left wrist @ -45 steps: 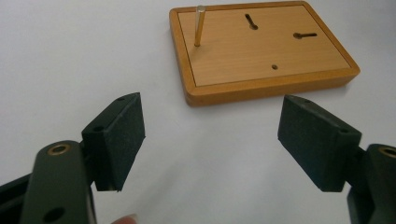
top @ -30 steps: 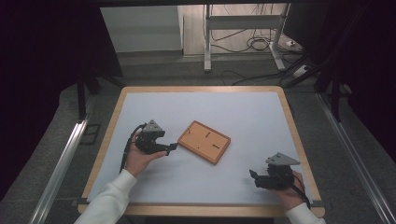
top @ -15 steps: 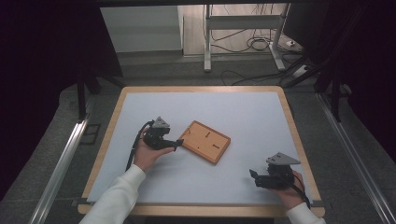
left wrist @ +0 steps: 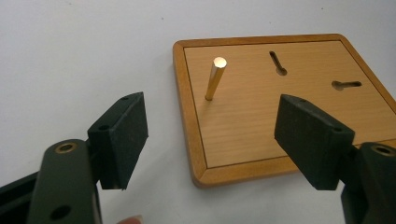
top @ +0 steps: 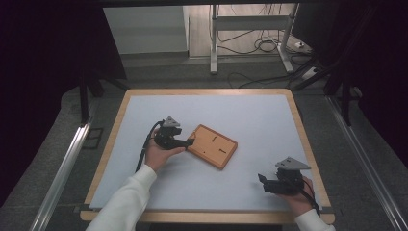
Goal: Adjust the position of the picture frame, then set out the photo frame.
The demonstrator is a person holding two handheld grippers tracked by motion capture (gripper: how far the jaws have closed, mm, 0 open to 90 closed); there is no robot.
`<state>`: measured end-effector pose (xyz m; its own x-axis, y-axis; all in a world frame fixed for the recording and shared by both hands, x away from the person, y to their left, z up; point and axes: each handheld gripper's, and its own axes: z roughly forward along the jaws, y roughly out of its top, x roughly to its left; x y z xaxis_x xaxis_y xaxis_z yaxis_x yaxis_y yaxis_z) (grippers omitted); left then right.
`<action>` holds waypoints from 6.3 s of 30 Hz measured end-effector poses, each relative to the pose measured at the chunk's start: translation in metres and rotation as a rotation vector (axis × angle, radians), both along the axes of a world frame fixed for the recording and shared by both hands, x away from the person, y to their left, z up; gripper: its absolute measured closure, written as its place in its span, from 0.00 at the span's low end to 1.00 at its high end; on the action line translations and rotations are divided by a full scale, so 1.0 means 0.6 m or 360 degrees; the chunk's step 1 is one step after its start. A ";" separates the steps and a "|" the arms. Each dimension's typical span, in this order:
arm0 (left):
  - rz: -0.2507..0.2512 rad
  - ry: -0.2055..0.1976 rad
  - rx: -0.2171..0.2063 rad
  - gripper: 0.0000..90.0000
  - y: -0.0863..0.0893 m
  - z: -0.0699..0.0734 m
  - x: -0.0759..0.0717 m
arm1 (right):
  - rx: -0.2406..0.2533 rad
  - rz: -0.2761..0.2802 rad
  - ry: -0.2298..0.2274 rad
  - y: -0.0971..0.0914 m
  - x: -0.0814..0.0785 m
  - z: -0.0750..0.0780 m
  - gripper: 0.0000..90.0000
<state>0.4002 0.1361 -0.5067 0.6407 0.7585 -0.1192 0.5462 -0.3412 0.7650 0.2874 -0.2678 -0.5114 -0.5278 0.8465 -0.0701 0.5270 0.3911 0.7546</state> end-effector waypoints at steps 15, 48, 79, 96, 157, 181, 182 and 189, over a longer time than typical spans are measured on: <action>0.0018 -0.0017 0.0033 0.43 -0.037 -0.017 0.022 | -0.0011 -0.0008 0.0010 0.000 0.002 -0.002 0.15; 0.0078 -0.0082 0.0054 0.93 -0.061 -0.031 0.039 | -0.0020 0.0023 0.0013 0.009 0.001 -0.002 0.15; 0.0006 -0.0093 -0.0072 0.92 -0.040 -0.029 0.016 | -0.0015 0.0034 0.0001 0.008 0.000 -0.001 0.15; -0.0124 -0.0124 -0.0172 0.93 -0.031 -0.001 -0.037 | -0.0021 0.0039 0.0002 0.009 0.000 -0.002 0.15; -0.0280 -0.0153 -0.0006 0.45 -0.015 -0.002 -0.041 | -0.0045 0.0096 -0.0032 0.026 -0.002 -0.008 0.15; -0.0386 -0.0110 0.0027 0.38 -0.002 -0.006 -0.040 | -0.0052 0.0129 -0.0061 0.028 -0.004 -0.006 0.15; -0.0394 -0.0106 0.0029 0.38 -0.004 -0.007 -0.039 | -0.0046 0.0131 -0.0061 0.029 -0.004 -0.006 0.15; -0.0434 -0.0068 0.0053 0.38 -0.018 -0.017 -0.026 | -0.0060 0.0145 -0.0058 0.033 -0.005 -0.007 0.15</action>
<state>0.3847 0.1251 -0.5169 0.8258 0.5603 -0.0652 0.3979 -0.4968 0.7713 0.2846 -0.2479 -0.5159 -0.5990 0.7915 -0.1214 0.4604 0.4645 0.7565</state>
